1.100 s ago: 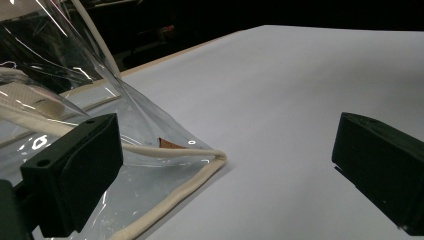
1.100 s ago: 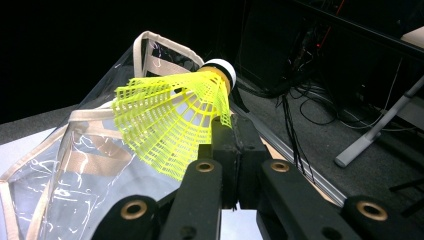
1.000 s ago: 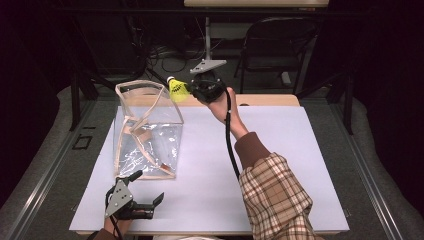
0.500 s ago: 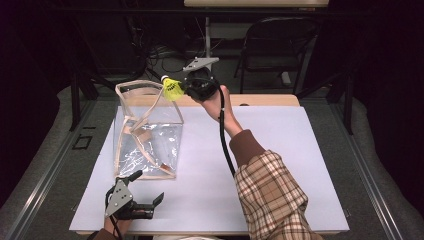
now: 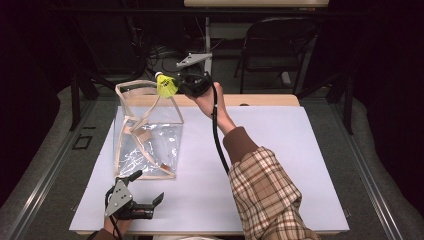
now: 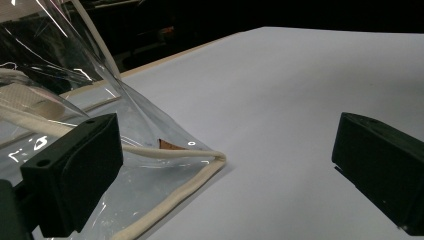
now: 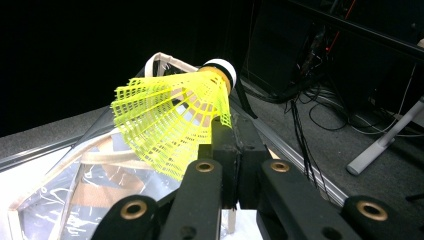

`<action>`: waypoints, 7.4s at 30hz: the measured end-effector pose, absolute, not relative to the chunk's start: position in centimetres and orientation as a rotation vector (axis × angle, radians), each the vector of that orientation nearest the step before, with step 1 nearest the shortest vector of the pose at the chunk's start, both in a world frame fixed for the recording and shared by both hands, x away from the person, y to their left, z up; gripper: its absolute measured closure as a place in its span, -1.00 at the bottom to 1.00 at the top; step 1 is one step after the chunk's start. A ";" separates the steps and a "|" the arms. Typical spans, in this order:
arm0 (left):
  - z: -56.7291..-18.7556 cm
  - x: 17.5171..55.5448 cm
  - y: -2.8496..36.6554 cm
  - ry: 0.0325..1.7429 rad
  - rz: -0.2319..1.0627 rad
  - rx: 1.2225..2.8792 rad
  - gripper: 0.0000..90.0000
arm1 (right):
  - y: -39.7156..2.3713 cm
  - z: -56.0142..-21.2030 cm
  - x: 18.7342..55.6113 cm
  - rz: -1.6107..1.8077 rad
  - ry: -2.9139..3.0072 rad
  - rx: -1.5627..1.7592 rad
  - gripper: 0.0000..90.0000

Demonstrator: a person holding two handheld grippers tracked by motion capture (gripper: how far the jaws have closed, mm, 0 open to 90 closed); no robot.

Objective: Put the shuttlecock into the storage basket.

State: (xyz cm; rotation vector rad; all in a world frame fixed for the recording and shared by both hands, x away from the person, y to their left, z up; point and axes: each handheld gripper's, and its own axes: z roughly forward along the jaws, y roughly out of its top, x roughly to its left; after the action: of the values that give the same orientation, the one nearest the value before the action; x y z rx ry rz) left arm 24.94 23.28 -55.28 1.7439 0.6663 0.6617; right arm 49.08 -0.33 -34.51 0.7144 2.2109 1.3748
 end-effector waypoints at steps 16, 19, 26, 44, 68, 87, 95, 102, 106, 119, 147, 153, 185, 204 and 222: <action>-55.3 24.9 23.3 0.669 0.662 1.742 -1.00 | 2.3 -34.6 49.7 1.376 2.226 0.730 1.00; -55.3 24.9 23.3 0.666 0.661 1.743 -1.00 | 2.6 -34.7 49.9 1.374 2.228 0.736 1.00; -55.3 24.9 23.3 0.668 0.661 1.741 -1.00 | 3.6 -35.1 50.2 1.360 2.243 0.742 1.00; -55.3 24.9 23.3 0.666 0.658 1.741 -1.00 | 5.3 -36.0 50.4 1.324 2.262 0.759 1.00; -55.2 24.9 23.4 0.664 0.657 1.740 -1.00 | 6.5 -37.3 50.9 1.275 2.291 0.783 0.99; -55.2 24.9 23.3 0.664 0.657 1.739 -1.00 | 7.3 -37.6 50.8 1.238 2.312 0.780 0.98; -55.2 24.9 23.4 0.663 0.657 1.740 -1.00 | 7.5 -37.7 50.9 1.222 2.310 0.772 0.97; -55.2 24.9 23.4 0.663 0.657 1.740 -1.00 | 7.8 -37.7 51.0 1.201 2.302 0.779 0.94; -55.2 24.9 23.4 0.664 0.656 1.738 -1.00 | 7.9 -37.8 51.0 1.195 2.288 0.786 0.87; -55.3 24.9 23.3 0.665 0.657 1.741 -1.00 | 5.4 -36.7 50.4 1.294 2.284 0.825 0.08; -55.3 25.1 23.3 0.682 0.664 1.745 -1.00 | -1.8 -37.8 48.1 1.348 2.327 0.795 -0.86; -55.3 25.1 23.3 0.677 0.664 1.749 -1.00 | -2.9 -38.3 47.4 1.358 2.331 0.791 -0.92; -55.3 25.0 23.2 0.673 0.661 1.749 -1.00 | -10.2 -40.7 41.6 1.362 2.274 0.776 -0.97; -55.3 25.0 23.2 0.674 0.663 1.748 -1.00 | -13.6 -42.4 37.9 1.354 2.240 0.793 -0.97; -55.3 25.0 23.3 0.676 0.665 1.750 -1.00 | -16.5 -44.8 34.5 1.327 2.229 0.818 -0.97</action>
State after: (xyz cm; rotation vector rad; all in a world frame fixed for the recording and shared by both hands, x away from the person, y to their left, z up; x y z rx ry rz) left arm 25.02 23.26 -55.33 1.7502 0.6763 0.6646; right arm 34.50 -16.46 -44.84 0.8184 2.2285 1.3269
